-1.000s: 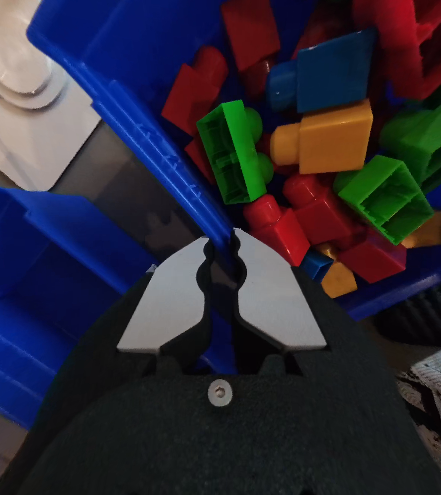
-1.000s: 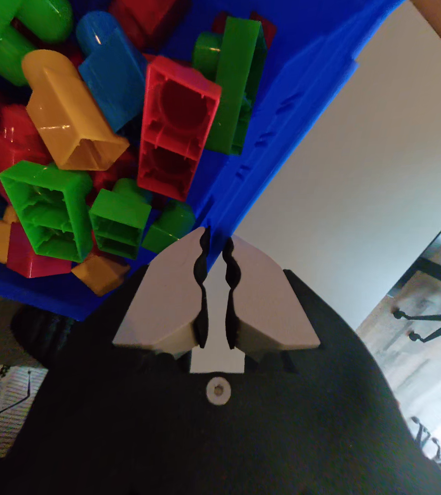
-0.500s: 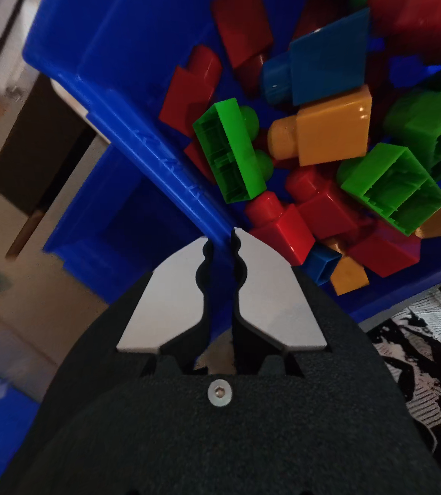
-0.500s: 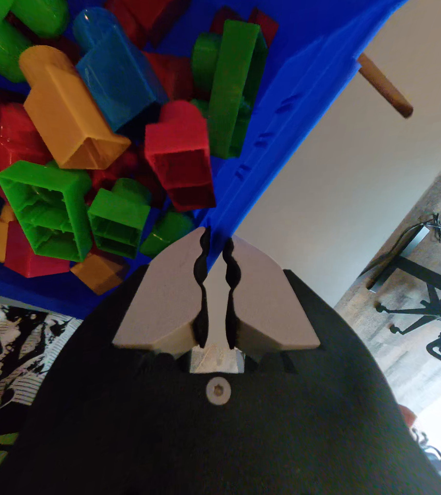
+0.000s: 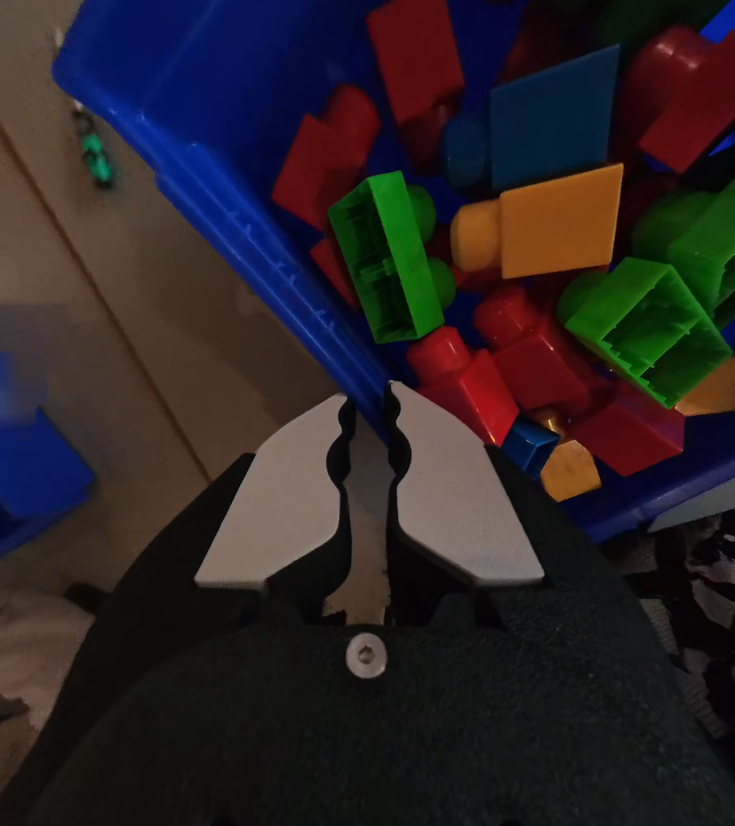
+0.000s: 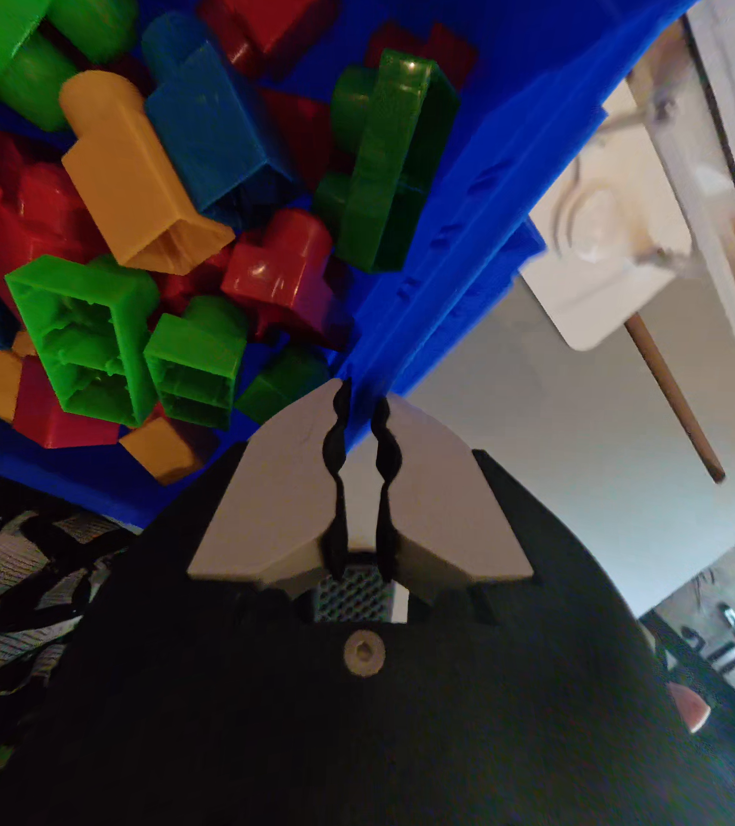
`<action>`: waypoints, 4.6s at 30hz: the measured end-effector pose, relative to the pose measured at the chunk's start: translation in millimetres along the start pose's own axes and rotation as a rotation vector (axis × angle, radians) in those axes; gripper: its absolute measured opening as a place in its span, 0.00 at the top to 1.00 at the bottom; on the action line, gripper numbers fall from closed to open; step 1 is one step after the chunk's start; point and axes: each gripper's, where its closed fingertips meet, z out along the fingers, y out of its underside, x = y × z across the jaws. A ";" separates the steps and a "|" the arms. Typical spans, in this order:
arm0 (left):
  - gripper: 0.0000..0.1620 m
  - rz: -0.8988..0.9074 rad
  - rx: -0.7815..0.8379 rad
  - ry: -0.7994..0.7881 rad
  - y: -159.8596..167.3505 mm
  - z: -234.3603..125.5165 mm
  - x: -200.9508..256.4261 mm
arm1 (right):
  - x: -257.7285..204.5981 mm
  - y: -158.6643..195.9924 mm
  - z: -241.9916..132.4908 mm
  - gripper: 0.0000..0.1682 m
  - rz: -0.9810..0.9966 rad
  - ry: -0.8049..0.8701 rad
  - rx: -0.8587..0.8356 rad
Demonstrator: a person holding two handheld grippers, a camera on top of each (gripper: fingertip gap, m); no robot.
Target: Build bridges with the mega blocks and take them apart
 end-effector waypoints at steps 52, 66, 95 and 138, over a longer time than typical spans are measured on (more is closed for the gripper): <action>0.76 -0.130 -0.064 -0.117 134.1 137.8 -217.5 | -204.0 -132.9 149.8 0.65 -0.208 -0.164 0.082; 0.41 -0.186 0.523 -0.215 111.8 66.4 -192.9 | -191.8 -136.4 40.9 0.45 -0.308 -0.246 0.685; 0.55 -0.058 0.671 0.040 5.6 88.0 58.0 | 26.2 81.2 75.7 0.45 0.195 -0.148 0.786; 0.79 0.065 0.345 0.038 11.8 180.5 86.1 | 1.2 91.4 150.3 0.78 0.186 0.109 0.241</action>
